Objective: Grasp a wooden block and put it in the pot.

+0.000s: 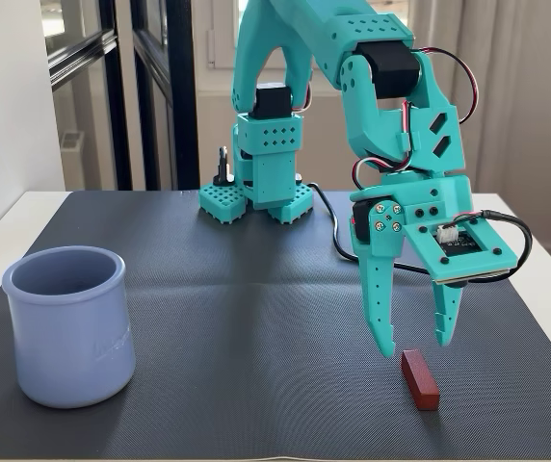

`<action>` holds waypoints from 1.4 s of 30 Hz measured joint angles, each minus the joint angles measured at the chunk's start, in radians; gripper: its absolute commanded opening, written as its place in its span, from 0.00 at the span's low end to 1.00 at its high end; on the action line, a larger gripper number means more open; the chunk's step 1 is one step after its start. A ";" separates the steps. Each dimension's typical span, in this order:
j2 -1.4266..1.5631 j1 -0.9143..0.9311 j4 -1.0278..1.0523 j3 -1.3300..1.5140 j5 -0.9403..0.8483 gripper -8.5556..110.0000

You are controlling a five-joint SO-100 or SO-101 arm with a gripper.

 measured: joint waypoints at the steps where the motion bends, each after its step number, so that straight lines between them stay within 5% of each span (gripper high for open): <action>1: -0.006 -0.005 0.000 -0.002 0.012 0.22; 19: -0.123 -0.043 -0.006 -0.064 0.041 0.21; 33: -0.133 -0.002 -0.008 -0.071 0.040 0.08; 42: -0.121 0.043 -0.006 -0.110 -0.092 0.08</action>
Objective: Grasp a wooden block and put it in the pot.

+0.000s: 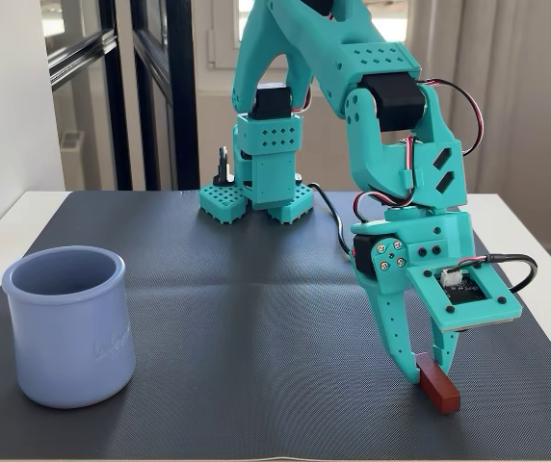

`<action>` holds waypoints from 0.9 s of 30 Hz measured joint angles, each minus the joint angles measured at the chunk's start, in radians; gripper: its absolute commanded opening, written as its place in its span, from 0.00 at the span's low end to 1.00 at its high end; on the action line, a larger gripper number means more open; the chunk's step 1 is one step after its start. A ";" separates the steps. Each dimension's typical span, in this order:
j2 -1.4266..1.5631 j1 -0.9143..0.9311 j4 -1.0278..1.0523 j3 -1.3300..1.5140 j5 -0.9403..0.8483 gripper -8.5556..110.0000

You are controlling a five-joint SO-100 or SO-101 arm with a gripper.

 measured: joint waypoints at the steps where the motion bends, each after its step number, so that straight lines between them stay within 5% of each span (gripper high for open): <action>1: 0.020 0.008 0.000 0.000 -0.014 0.08; 27: 0.472 0.552 0.307 -0.003 -0.545 0.08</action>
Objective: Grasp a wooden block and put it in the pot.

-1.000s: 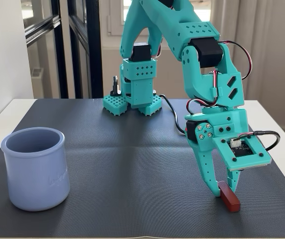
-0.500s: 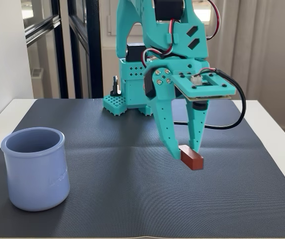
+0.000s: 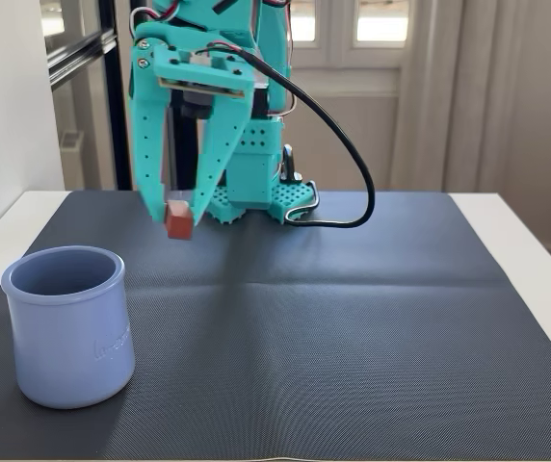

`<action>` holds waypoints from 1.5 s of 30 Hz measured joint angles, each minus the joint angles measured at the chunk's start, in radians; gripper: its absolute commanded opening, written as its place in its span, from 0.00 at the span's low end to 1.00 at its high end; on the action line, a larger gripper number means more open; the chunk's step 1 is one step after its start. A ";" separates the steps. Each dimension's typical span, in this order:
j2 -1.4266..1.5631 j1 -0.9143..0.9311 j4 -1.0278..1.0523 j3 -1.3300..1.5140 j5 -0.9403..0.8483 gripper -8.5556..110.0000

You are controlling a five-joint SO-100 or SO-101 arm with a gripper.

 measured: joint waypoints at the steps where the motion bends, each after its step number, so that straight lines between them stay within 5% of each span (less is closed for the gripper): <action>1: 0.002 0.018 0.000 0.000 -0.011 0.08; 20: 0.002 0.179 0.002 0.057 -0.146 0.08; 26: 0.002 0.179 0.002 0.058 -0.146 0.19; 33: 0.002 0.179 0.002 0.058 -0.147 0.08; 45: 0.209 0.066 0.002 0.117 -0.563 0.07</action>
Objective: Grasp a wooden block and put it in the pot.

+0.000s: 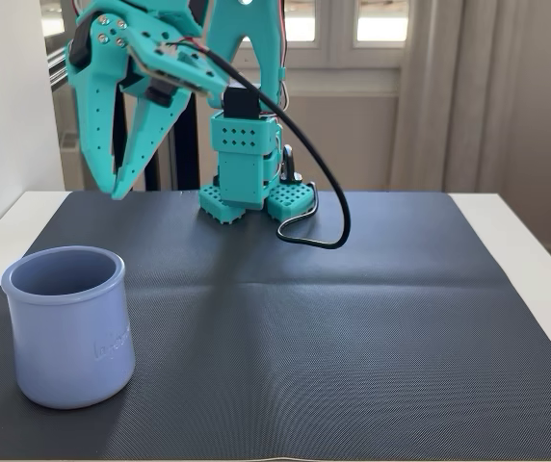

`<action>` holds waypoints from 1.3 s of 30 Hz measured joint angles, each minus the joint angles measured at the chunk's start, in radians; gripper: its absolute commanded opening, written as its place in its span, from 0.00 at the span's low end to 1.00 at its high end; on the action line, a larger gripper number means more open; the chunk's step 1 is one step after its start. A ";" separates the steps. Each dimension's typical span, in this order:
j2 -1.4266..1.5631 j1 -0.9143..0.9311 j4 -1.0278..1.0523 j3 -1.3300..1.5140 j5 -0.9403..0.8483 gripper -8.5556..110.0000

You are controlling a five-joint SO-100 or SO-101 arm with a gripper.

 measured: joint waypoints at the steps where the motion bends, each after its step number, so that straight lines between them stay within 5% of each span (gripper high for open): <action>1: 0.051 -0.018 0.000 0.018 -0.054 0.07; 12: 0.795 -0.219 0.000 0.526 -0.569 0.07; 25: 1.434 -0.264 0.000 1.198 -0.634 0.07; 39: 1.565 -0.279 0.000 1.456 -0.643 0.07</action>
